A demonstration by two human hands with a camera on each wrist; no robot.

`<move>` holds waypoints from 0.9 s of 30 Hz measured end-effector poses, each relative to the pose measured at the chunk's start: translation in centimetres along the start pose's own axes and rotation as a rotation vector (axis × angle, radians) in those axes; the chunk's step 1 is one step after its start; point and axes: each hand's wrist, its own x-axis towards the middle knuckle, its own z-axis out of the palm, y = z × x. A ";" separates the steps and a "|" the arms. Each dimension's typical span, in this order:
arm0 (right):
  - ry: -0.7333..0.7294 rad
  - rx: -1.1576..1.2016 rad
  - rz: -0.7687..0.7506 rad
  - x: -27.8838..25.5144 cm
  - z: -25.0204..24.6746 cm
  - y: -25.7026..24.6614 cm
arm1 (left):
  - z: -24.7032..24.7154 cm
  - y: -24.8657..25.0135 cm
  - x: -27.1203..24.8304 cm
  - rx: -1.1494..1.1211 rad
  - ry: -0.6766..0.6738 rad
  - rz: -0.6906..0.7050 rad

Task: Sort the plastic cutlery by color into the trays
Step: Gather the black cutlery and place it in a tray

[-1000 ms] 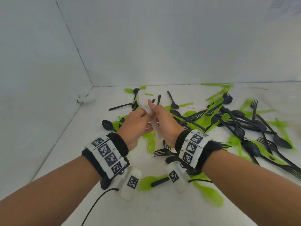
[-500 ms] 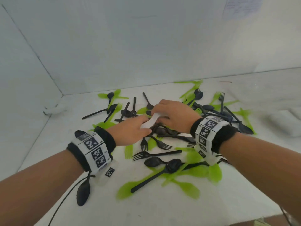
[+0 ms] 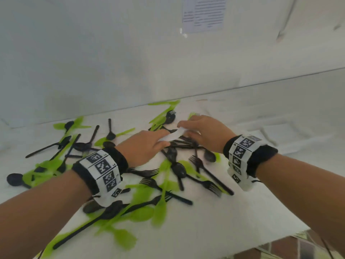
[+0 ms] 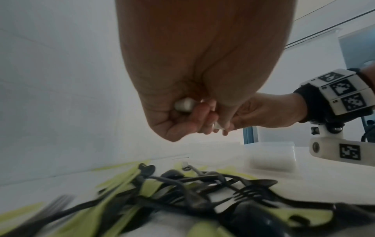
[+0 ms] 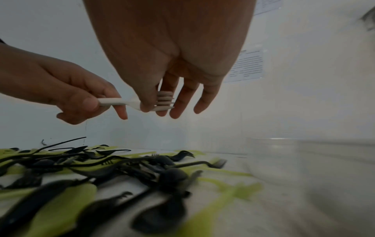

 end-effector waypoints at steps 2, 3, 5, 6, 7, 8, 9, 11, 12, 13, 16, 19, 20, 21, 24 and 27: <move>0.010 0.013 0.001 -1.7 -1.3 2.9 | 0.8 3.0 2.1 0.004 -0.013 -0.002; 0.013 0.019 0.005 -2.5 -1.8 4.4 | 1.2 4.4 3.1 0.015 -0.019 -0.006; 0.012 0.044 0.025 -4.1 -2.8 7.0 | 2.1 7.1 4.9 0.014 -0.026 -0.013; 0.012 0.057 0.039 -4.8 -3.3 8.2 | 2.5 8.4 5.8 0.013 -0.029 -0.018; 0.013 0.067 0.051 -5.4 -3.6 9.2 | 2.9 9.4 6.6 0.012 -0.033 -0.025; 0.011 0.073 0.061 -6.0 -3.9 10.2 | 3.3 10.3 7.3 0.012 -0.035 -0.024; 0.013 0.080 0.071 -6.5 -4.2 11.1 | 3.6 11.1 8.0 0.020 -0.045 -0.026; 0.022 0.103 0.095 -7.5 -4.6 12.5 | 4.1 12.5 9.2 0.012 -0.058 -0.026; 0.038 0.107 0.106 -7.9 -4.8 13.1 | 4.3 13.1 9.8 0.005 -0.061 -0.026; 0.060 0.105 0.117 -8.4 -5.0 13.6 | 4.4 13.7 10.5 0.002 -0.060 -0.025; 0.132 0.079 0.178 -9.7 -6.2 14.6 | 4.8 15.6 12.4 -0.014 -0.049 0.002; 0.159 0.041 0.249 -11.3 -7.6 16.3 | 5.6 17.6 14.7 0.005 -0.059 0.072; 0.156 0.024 0.270 -11.9 -8.1 17.0 | 6.0 18.3 15.3 0.009 -0.068 0.095; 0.149 0.004 0.289 -12.6 -8.6 17.7 | 6.4 19.1 15.9 0.004 -0.083 0.114; 0.119 -0.054 0.347 -14.6 -10.1 19.9 | 7.2 21.2 17.9 -0.022 -0.142 0.164; 0.099 -0.067 0.399 -16.3 -11.5 22.4 | 8.2 23.6 20.0 0.023 -0.161 0.218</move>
